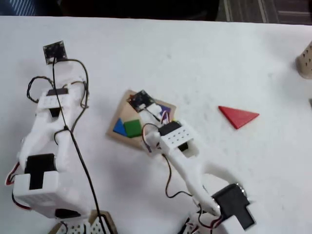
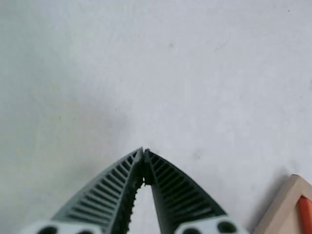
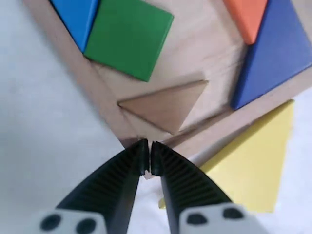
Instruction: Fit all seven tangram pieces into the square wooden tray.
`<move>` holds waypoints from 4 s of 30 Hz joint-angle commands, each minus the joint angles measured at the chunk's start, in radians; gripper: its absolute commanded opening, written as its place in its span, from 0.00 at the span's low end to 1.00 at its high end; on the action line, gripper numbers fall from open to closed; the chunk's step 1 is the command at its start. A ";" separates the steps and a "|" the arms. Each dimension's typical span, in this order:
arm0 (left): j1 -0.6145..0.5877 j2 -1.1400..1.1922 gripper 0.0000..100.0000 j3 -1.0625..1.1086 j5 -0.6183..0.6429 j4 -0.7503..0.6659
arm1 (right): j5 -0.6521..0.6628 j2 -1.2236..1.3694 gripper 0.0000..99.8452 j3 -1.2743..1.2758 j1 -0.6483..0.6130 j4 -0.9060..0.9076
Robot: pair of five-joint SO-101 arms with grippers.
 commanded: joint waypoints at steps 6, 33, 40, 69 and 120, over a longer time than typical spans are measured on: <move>0.001 -0.008 0.02 -0.046 0.000 -0.008 | -0.012 0.051 0.02 -0.094 0.013 -0.024; 0.001 -0.010 0.02 -0.046 0.000 -0.006 | -0.094 0.061 0.02 -0.120 -0.025 -0.107; 0.001 -0.010 0.02 -0.046 0.000 -0.006 | -0.094 0.062 0.02 -0.115 -0.007 -0.107; 0.001 -0.008 0.02 -0.044 0.000 -0.008 | -0.094 0.249 0.02 -0.342 0.096 -0.082; 0.001 -0.008 0.02 -0.044 0.000 -0.014 | -0.094 0.503 0.02 -0.730 0.044 -0.168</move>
